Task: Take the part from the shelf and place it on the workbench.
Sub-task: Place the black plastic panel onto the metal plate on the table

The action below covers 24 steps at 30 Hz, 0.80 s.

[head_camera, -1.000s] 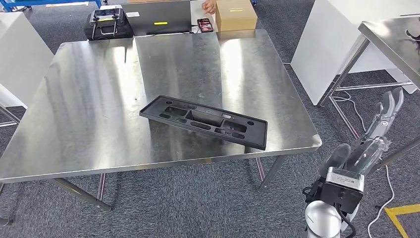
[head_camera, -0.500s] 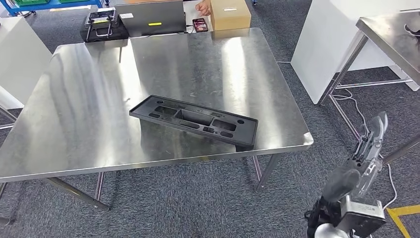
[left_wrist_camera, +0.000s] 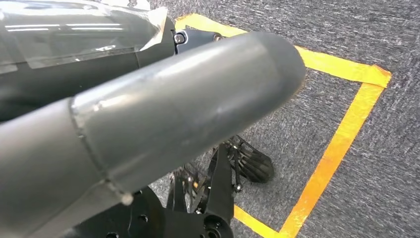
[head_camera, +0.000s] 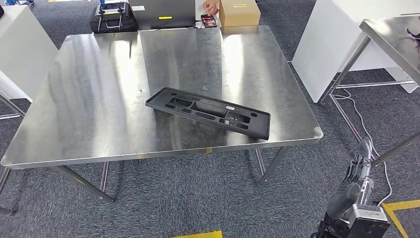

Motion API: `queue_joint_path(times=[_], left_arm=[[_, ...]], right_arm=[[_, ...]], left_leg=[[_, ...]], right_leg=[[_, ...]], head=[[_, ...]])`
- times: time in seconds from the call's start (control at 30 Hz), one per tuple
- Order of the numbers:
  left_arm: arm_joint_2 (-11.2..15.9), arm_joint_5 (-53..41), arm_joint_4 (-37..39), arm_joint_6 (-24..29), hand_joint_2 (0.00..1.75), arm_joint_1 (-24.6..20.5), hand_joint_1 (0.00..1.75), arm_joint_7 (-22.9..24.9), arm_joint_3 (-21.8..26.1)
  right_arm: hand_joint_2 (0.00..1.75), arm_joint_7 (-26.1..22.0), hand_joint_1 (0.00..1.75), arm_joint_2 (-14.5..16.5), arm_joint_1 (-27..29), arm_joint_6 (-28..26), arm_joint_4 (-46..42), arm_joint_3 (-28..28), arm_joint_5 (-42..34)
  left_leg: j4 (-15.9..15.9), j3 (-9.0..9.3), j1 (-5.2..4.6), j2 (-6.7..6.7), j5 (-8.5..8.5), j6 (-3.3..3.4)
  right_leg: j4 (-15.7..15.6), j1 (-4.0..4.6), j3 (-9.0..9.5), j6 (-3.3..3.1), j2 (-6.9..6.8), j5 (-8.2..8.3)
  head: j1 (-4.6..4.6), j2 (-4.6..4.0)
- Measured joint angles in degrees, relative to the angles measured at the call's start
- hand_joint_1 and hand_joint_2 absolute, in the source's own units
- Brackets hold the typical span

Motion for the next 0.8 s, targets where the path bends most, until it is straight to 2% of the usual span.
queue_joint_path(times=[0.03,0.07,0.1,0.17,0.2,0.23,0.27,0.33,0.37,0.4,0.43,0.47,0.5,0.53,0.57,0.6,0.63,0.7,0.73,0.77,0.8], left_arm=[[-0.2,0.0,0.0,-0.5,0.0,-0.1,0.0,-0.6,0.0],[-0.5,0.1,0.0,-0.7,0.0,-0.2,0.0,-1.2,0.0],[-0.8,0.1,0.0,-0.7,0.0,-0.4,0.0,-1.8,0.0],[-1.5,0.0,0.0,-0.6,0.0,-0.6,0.0,-2.4,0.0],[-1.6,-0.1,0.0,-0.6,0.0,-0.6,0.0,-2.6,0.0],[-1.7,-0.2,0.0,-0.7,0.0,-0.7,0.0,-2.7,0.0],[-1.8,-0.3,0.0,-0.7,0.0,-0.6,0.0,-2.7,0.0],[-1.8,-0.6,0.0,-0.8,0.0,-0.6,0.0,-2.8,0.0],[-1.9,-0.7,0.0,-0.8,0.0,-0.6,0.0,-2.8,0.0],[-1.8,-0.8,0.0,-0.8,0.0,-0.6,0.0,-2.9,0.0],[-1.8,-1.0,0.0,-0.8,0.0,-0.6,0.0,-2.9,0.0],[-1.8,-1.2,0.0,-0.8,0.0,-0.6,0.0,-2.9,0.0],[-1.8,-1.5,0.0,-0.6,0.0,-0.7,0.0,-2.9,0.0],[-1.8,-1.9,0.0,-0.2,0.0,-0.7,0.0,-2.8,0.0],[-1.8,-2.3,0.0,0.3,0.0,-0.8,0.0,-2.7,-0.1],[-1.8,-2.7,0.0,0.8,0.0,-0.9,0.0,-2.5,-0.2],[-1.8,-3.0,0.0,1.2,0.0,-1.0,0.0,-2.4,-0.2],[-1.8,-3.2,0.0,1.5,0.0,-1.0,0.0,-2.3,-0.2],[-1.8,-3.2,0.0,1.6,0.0,-1.0,0.0,-2.3,-0.2],[-1.8,-3.3,0.0,1.6,0.0,-1.0,0.0,-2.3,-0.3],[-1.8,-3.3,0.0,1.6,0.0,-1.0,0.0,-2.2,-0.3]], right_arm=[[0.0,0.0,0.0,0.2,0.0,0.4,0.1,-0.2,0.2],[0.0,0.1,0.0,0.4,0.0,0.8,0.1,-0.3,0.3],[0.0,0.2,0.0,0.6,0.0,1.1,0.3,-0.3,0.4],[0.0,0.2,0.0,1.0,0.1,1.2,0.6,-0.5,0.5],[0.0,0.3,0.0,1.2,0.2,1.2,0.7,-0.6,0.6],[0.0,0.3,0.0,1.3,0.3,1.2,0.8,-0.7,0.6],[0.0,0.3,0.0,1.5,0.4,1.2,0.9,-0.7,0.6],[0.0,0.3,0.0,1.8,0.8,1.2,1.2,-0.9,0.6],[0.0,0.3,0.0,1.9,1.0,1.1,1.3,-1.1,0.6],[0.0,0.3,0.0,1.9,1.2,1.0,1.7,-1.4,0.6],[0.0,0.3,0.0,2.0,1.3,0.9,2.0,-1.6,0.5],[0.0,0.3,0.0,2.0,1.4,0.9,2.5,-1.9,0.4],[0.0,0.4,0.0,2.0,1.5,0.8,2.9,-2.2,0.4],[0.0,0.4,0.0,2.0,1.5,0.8,3.3,-2.4,0.3],[0.0,0.5,0.0,2.0,1.4,0.7,3.6,-2.6,0.2],[0.0,0.5,0.0,2.1,1.3,0.6,4.0,-2.9,0.1],[0.0,0.5,0.0,2.2,1.2,0.6,4.3,-3.1,0.1],[0.0,0.6,0.0,2.3,1.0,0.5,4.9,-3.3,0.0],[0.0,0.7,0.0,2.3,1.0,0.5,5.2,-3.5,0.0],[0.0,0.8,0.0,2.3,1.0,0.5,5.4,-3.7,0.0],[0.0,0.9,0.0,2.3,1.0,0.5,5.7,-4.0,-0.1]], left_leg=[[0.1,-0.41,-0.11,-0.01,0.34,-0.19],[0.3,-0.69,-0.19,-0.01,0.68,-0.43],[0.4,-0.88,-0.25,-0.01,0.97,-0.7],[0.5,-1.05,-0.22,-0.02,1.64,-1.35],[0.6,-1.24,-0.08,-0.1,1.76,-1.66],[1.0,-1.58,0.05,-0.18,1.1,-2.02],[2.4,-2.11,0.23,-0.26,-0.68,-2.41],[7.7,-3.52,0.77,-0.34,-6.44,-3.23],[11.1,-4.07,1.09,-0.33,-8.95,-3.66],[13.7,-4.18,1.39,-0.32,-10.17,-4.04],[14.9,-3.62,1.68,-0.31,-10.1,-4.35],[14.2,-2.16,1.94,-0.3,-8.97,-4.59],[11.7,0.19,2.18,-0.3,-7.4,-4.77],[7.9,3.07,2.36,-0.32,-6.57,-4.91],[4.2,5.68,2.33,-0.43,-6.26,-4.89],[1.5,7.42,2.22,-0.51,-6.43,-4.73],[0.0,8.19,1.96,-0.6,-6.82,-4.43],[-0.4,7.64,1.49,-0.55,-6.19,-3.26],[-0.5,7.1,1.34,-0.41,-5.59,-2.53],[-0.7,6.41,1.28,-0.25,-4.89,-1.77],[-0.9,5.57,1.25,-0.08,-4.14,-1.1]], right_leg=[[-4.3,0.12,2.87,0.01,0.02,0.88],[-7.4,0.3,4.92,-0.15,0.06,1.73],[-9.4,0.49,5.91,-0.48,0.11,2.15],[-10.0,0.84,5.56,-1.37,0.17,2.82],[-10.2,0.58,5.18,-1.88,0.12,3.15],[-10.3,0.34,4.84,-2.41,0.06,3.68],[-10.4,0.03,4.39,-2.98,-0.02,4.3],[-10.4,-0.17,3.22,-3.52,-0.12,5.5],[-10.4,-0.18,2.63,-3.56,-0.15,6.08],[-10.3,-0.2,1.97,-3.39,-0.19,6.64],[-10.2,-0.27,1.31,-3.18,-0.21,7.18],[-10.1,-0.39,0.56,-2.89,-0.22,7.7],[-9.9,-0.55,-0.16,-2.51,-0.21,8.15],[-9.7,-0.68,-0.76,-2.07,-0.21,8.54],[-9.5,-0.72,-1.21,-1.61,-0.22,8.92],[-9.4,-0.71,-1.46,-1.12,-0.26,9.32],[-9.4,-0.66,-1.57,-0.61,-0.31,9.75],[-9.7,-0.64,-1.72,0.39,-0.37,10.63],[-9.3,-0.75,-2.1,0.64,-0.34,10.38],[-8.2,-0.78,-2.82,0.53,-0.3,9.19],[-5.9,-0.8,-3.81,0.15,-0.24,7.01]], head=[[-0.02,0.0],[-0.1,0.0],[-0.11,0.0],[-0.16,0.0],[-0.07,0.0],[-0.09,0.0],[-0.16,0.0],[-0.39,0.0],[-0.46,0.0],[-0.45,0.0],[-0.46,0.0],[-0.45,0.0],[-0.47,0.0],[-0.49,0.0],[-0.46,0.0],[-0.42,0.0],[-0.42,0.0],[-0.37,0.0],[-0.42,0.0],[-0.29,0.0],[-0.21,0.0]])
